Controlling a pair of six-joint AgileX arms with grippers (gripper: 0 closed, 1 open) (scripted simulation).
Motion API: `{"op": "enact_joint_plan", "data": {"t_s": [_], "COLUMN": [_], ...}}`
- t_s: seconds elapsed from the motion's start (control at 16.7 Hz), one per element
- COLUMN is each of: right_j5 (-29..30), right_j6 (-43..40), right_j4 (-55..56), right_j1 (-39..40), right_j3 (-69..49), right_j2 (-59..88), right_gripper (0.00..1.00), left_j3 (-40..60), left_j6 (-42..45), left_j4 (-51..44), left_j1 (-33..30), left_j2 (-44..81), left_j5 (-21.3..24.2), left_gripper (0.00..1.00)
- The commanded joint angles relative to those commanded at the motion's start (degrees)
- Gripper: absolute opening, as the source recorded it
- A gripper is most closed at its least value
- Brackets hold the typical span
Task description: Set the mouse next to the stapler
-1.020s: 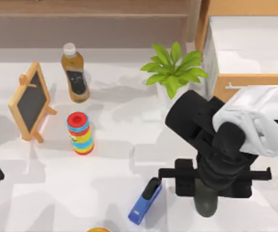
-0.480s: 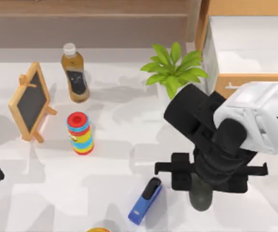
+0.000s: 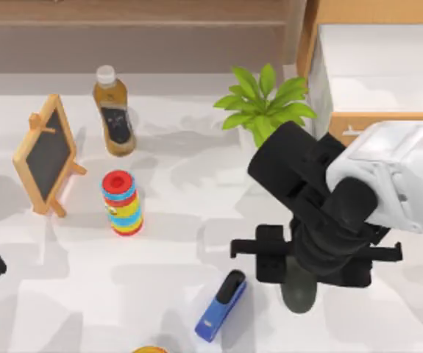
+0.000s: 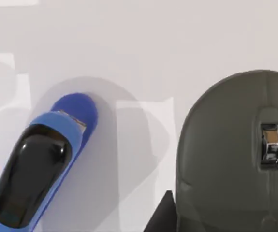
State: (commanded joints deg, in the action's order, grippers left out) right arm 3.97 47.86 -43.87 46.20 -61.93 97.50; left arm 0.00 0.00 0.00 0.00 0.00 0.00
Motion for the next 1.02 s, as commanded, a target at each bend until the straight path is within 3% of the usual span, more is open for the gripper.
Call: {"op": "enact_joint_plan", "data": {"t_s": [0.9, 1.02], "right_j5": [-0.03, -0.03], "right_j6": [-0.20, -0.20], "right_j4": [0.77, 0.77], "right_j1": [-0.07, -0.07], "right_j3": [3.50, 3.50], "right_j2": [3.15, 3.15], "right_gripper": [0.00, 0.15], "left_j3": [0.00, 0.00], "left_j6": [0.00, 0.00], "left_j4": [0.00, 0.00], "left_j1": [0.00, 0.00], "left_j2": [0.00, 0.00], "left_j5": [0.00, 0.00], "left_gripper": [1.00, 1.00]}}
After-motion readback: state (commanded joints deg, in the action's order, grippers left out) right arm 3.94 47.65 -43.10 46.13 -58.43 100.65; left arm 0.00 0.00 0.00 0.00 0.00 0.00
